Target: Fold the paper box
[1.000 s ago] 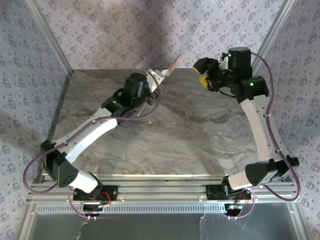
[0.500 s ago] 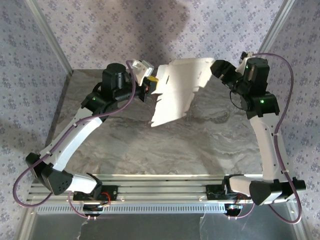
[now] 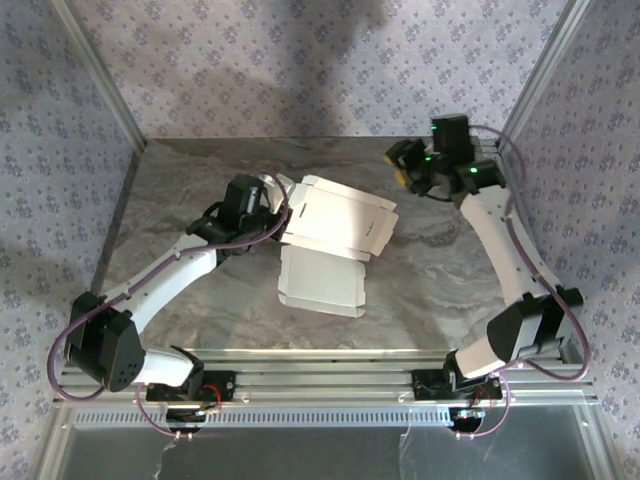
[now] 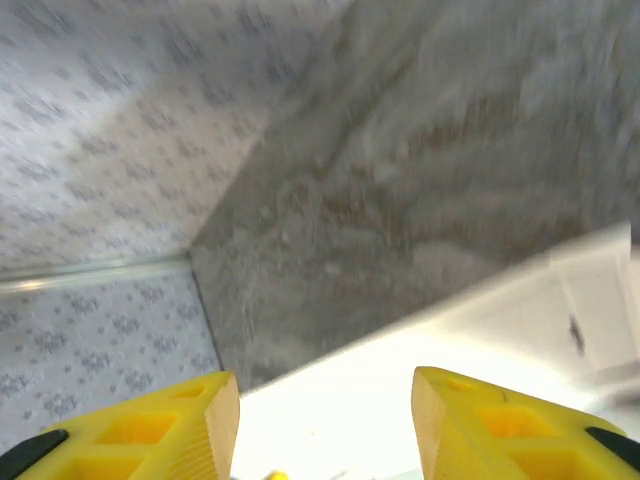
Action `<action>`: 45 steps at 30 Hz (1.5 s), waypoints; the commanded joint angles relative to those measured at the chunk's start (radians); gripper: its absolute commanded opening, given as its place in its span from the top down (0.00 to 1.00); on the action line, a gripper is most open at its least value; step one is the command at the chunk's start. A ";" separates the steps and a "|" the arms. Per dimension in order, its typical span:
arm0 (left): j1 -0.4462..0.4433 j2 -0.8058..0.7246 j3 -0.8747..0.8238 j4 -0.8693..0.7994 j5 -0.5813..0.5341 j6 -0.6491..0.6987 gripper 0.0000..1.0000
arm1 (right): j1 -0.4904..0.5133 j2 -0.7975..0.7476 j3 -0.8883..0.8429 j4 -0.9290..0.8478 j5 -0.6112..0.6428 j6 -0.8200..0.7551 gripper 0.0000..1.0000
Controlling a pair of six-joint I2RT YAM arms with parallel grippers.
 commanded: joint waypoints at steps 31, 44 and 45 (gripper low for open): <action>-0.040 -0.068 -0.075 0.145 -0.103 0.079 1.00 | 0.063 0.330 0.093 0.130 -0.181 0.685 0.53; -0.042 -0.069 -0.075 0.145 -0.114 0.079 1.00 | 0.075 0.289 0.014 0.128 -0.190 0.689 0.52; -0.040 -0.068 -0.075 0.147 -0.116 0.076 1.00 | 0.072 0.288 0.000 0.140 -0.191 0.693 0.55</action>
